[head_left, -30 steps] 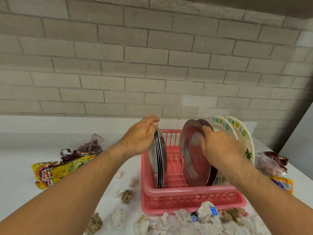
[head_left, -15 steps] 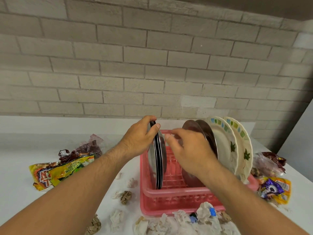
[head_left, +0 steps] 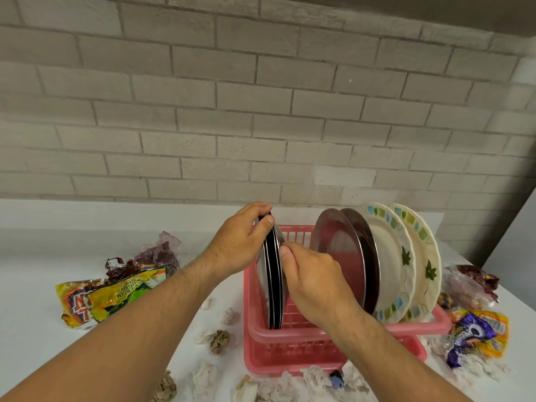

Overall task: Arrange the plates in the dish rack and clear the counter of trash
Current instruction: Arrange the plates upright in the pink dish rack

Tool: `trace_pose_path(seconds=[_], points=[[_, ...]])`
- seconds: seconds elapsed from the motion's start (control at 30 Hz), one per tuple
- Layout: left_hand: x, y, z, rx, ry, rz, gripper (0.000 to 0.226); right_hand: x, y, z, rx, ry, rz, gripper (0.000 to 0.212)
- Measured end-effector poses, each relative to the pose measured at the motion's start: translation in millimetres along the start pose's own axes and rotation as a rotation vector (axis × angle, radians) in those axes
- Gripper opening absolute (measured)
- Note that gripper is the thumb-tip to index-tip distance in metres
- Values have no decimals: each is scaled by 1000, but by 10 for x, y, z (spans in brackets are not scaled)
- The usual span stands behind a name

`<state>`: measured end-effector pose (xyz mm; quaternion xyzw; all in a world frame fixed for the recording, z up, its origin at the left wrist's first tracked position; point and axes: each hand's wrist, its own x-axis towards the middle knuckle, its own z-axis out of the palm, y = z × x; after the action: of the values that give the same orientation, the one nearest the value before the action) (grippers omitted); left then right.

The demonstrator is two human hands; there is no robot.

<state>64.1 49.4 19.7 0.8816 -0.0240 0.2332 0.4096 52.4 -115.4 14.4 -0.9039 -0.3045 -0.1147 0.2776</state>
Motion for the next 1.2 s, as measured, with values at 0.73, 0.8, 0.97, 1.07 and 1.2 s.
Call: trace_pose_path(seconds=[0.73,0.8,0.97,1.07,1.2], points=[[41,81,-17,104,-86,20,44,505,-59,-353,-238,-151,295,24],[31,87,-30,120,-86,22,45,562,-71,-406,-278,-117,293,23],[-27,66,-47,104,-51,24,41,613,10,-488,-261,-78,319,21],[-29,86,-44,102,-55,37,40,662,59,-495,-253,-71,332,21],[-43,94,-39,117,-59,55,40,778,86,-476,-241,-61,325,14]])
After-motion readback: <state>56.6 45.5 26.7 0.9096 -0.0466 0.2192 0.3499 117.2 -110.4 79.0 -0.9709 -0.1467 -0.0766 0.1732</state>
